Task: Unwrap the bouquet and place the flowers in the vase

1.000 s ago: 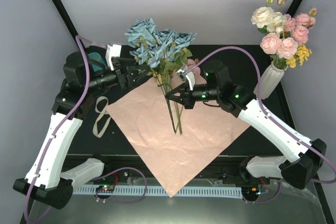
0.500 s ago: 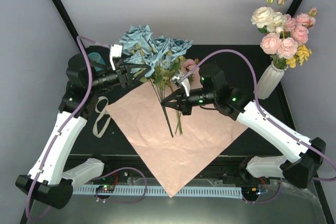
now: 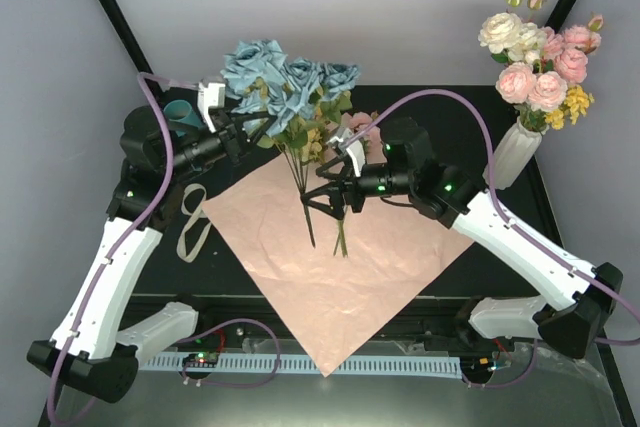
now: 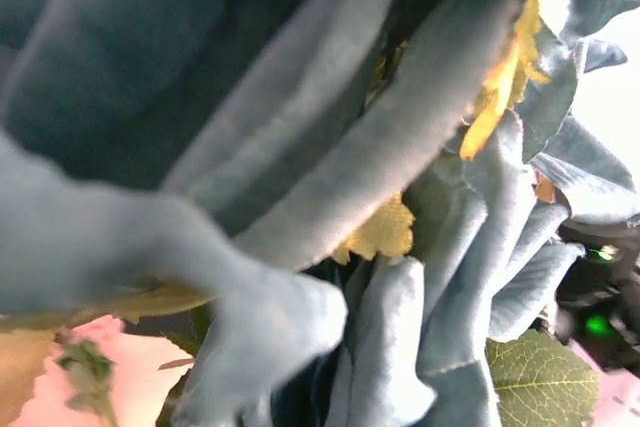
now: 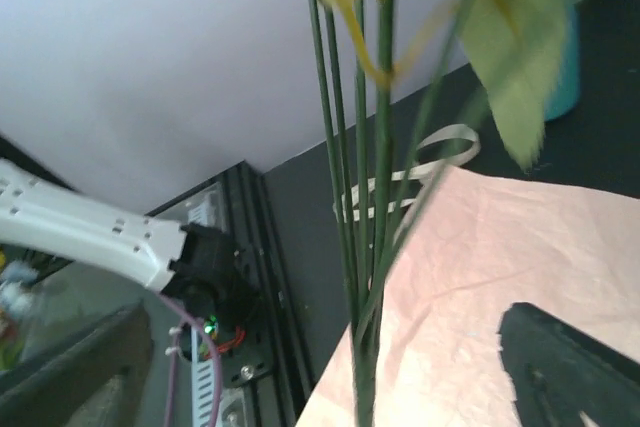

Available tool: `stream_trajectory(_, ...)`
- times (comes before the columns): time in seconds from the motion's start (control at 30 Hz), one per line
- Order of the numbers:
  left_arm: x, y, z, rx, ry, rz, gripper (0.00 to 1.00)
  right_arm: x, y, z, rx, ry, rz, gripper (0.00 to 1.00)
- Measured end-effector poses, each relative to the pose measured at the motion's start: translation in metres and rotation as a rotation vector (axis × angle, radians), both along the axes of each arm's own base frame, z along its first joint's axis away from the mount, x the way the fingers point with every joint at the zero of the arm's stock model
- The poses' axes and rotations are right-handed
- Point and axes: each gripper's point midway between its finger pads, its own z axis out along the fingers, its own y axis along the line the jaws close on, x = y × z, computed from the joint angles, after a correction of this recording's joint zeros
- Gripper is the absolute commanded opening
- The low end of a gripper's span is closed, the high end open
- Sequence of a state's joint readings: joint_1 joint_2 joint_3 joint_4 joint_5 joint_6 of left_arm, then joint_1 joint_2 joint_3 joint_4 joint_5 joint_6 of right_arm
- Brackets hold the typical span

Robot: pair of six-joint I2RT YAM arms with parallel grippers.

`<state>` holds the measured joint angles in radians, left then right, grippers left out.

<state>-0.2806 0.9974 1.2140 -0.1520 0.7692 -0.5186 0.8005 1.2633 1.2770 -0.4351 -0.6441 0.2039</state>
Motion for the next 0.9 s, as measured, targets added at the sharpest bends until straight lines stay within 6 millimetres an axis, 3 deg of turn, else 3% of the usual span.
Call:
stream_trajectory(0.1, 0.012, 0.015, 0.013, 0.031, -0.05, 0.134, 0.02, 0.012, -0.005, 0.002, -0.007, 0.003, -0.087, 1.0)
stream_trajectory(0.23, 0.024, 0.049, 0.054, 0.037, -0.155, 0.346, 0.02, 0.026, -0.025, 0.0, -0.024, -0.02, -0.238, 1.0)
stream_trajectory(0.4, 0.034, 0.076, 0.108, 0.055, -0.325, 0.523, 0.02, 0.033, -0.057, -0.005, -0.009, -0.08, -0.4, 1.0)
stream_trajectory(0.5, 0.049, 0.089, 0.125, 0.084, -0.389, 0.618, 0.01, 0.034, -0.065, -0.011, -0.005, -0.093, -0.439, 1.0)
stream_trajectory(0.63, 0.083, 0.108, 0.131, 0.136, -0.43, 0.748, 0.02, 0.038, -0.072, -0.022, -0.019, -0.098, -0.483, 1.0)
stream_trajectory(0.77, 0.113, 0.128, 0.12, 0.192, -0.427, 0.847, 0.01, 0.042, -0.073, -0.025, -0.031, -0.105, -0.499, 1.0)
stream_trajectory(0.9, 0.135, 0.162, 0.116, 0.232, -0.415, 0.962, 0.02, 0.046, -0.072, -0.026, -0.056, -0.122, -0.503, 1.0)
